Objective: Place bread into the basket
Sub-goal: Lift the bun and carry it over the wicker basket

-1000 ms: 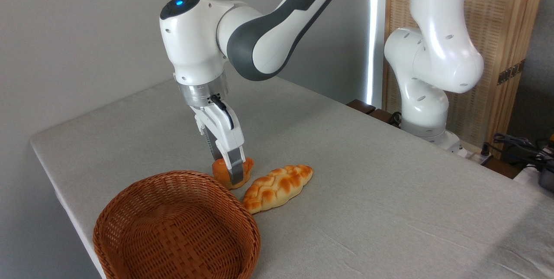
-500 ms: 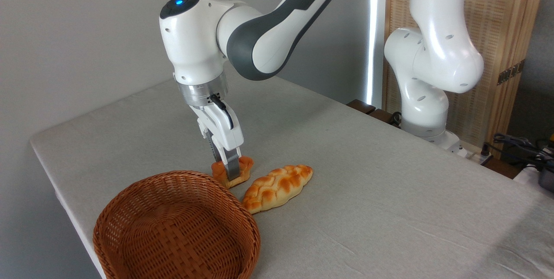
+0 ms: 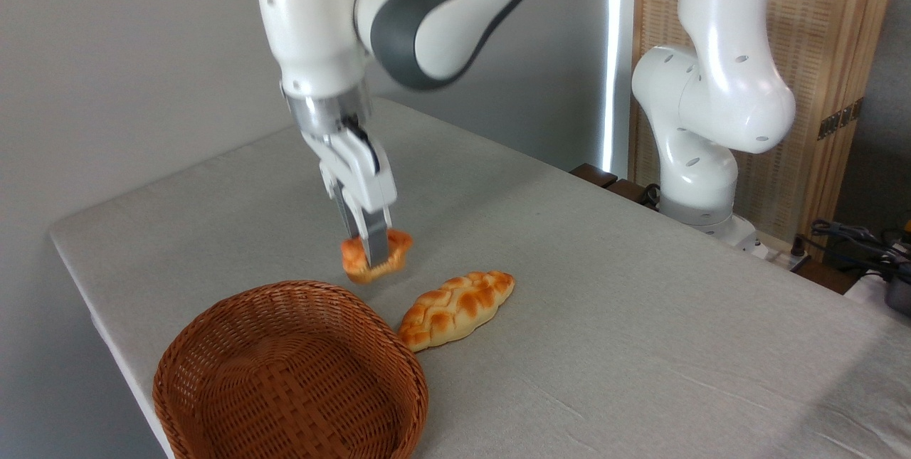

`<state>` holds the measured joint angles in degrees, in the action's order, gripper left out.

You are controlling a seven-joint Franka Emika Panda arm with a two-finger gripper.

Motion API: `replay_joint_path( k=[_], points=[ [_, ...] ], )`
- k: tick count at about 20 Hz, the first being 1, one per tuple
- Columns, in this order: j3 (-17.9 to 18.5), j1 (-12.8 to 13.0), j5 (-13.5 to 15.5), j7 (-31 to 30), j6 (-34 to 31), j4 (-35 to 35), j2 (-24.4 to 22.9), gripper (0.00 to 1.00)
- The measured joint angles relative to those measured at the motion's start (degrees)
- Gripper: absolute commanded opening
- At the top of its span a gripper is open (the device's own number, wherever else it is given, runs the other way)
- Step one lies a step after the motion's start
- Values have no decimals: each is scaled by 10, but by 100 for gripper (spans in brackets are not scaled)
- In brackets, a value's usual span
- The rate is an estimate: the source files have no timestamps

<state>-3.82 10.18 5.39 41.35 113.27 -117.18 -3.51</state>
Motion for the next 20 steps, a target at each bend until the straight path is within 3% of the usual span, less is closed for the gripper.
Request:
replay_joint_path(
  k=[6, 11, 13, 15, 16, 20],
  points=[
    [12, -2, 23, 0, 7, 40, -17, 50],
    [32, -5, 47, 0, 102, 51, 0, 56],
    [37, -5, 48, 0, 141, 51, 14, 70],
    [43, -6, 48, 0, 179, 51, 34, 75],
    [44, -6, 48, 0, 196, 51, 45, 98],
    [45, -6, 47, 0, 245, 51, 90, 100]
  ],
)
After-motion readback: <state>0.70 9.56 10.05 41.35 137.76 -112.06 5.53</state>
